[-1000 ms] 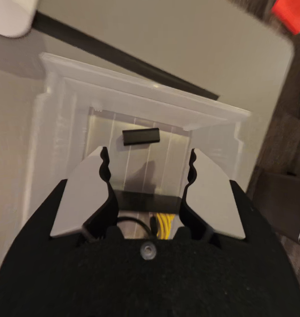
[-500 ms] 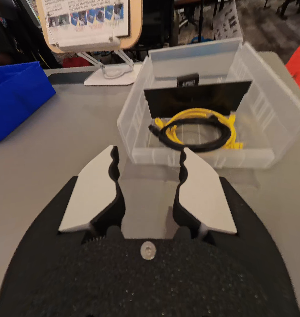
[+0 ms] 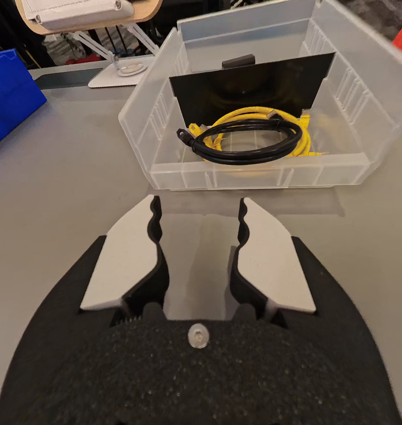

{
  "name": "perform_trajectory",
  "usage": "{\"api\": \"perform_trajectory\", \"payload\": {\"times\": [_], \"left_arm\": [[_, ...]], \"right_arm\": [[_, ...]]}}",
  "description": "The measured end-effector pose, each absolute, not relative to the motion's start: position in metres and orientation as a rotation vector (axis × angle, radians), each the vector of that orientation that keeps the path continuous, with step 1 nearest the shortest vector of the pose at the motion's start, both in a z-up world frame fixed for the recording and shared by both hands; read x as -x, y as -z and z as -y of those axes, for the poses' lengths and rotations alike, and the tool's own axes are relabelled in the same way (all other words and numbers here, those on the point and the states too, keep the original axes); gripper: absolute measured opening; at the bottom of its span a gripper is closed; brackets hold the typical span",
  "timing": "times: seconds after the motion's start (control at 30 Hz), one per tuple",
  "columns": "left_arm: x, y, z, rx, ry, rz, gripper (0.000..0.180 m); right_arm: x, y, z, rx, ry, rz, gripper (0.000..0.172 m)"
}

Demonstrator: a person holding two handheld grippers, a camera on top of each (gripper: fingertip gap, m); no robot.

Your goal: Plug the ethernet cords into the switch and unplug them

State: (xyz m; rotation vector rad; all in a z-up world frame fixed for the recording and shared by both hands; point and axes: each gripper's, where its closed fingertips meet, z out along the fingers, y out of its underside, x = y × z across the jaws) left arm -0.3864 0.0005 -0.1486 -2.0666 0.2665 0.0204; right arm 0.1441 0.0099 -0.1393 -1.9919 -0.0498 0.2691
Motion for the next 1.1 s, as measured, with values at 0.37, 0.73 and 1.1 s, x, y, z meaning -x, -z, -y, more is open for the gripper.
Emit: {"api": "perform_trajectory", "payload": {"times": [0.37, 0.73, 1.1], "left_arm": [[0.364, 0.147, 0.002, 2.071, 0.098, -0.293, 0.059], [0.035, 0.102, -0.002, 1.951, 0.514, -0.695, 0.077], [-0.087, 0.136, -0.089, 2.096, 0.280, -0.586, 0.018]], "right_arm": [[-0.147, 0.135, -0.011, 1.975, -0.216, 0.072, 0.062], [-0.186, 0.123, -0.004, 1.926, -0.156, -0.036, 0.064], [-0.209, 0.128, 0.005, 1.932, -0.153, -0.082, 0.064]]}}
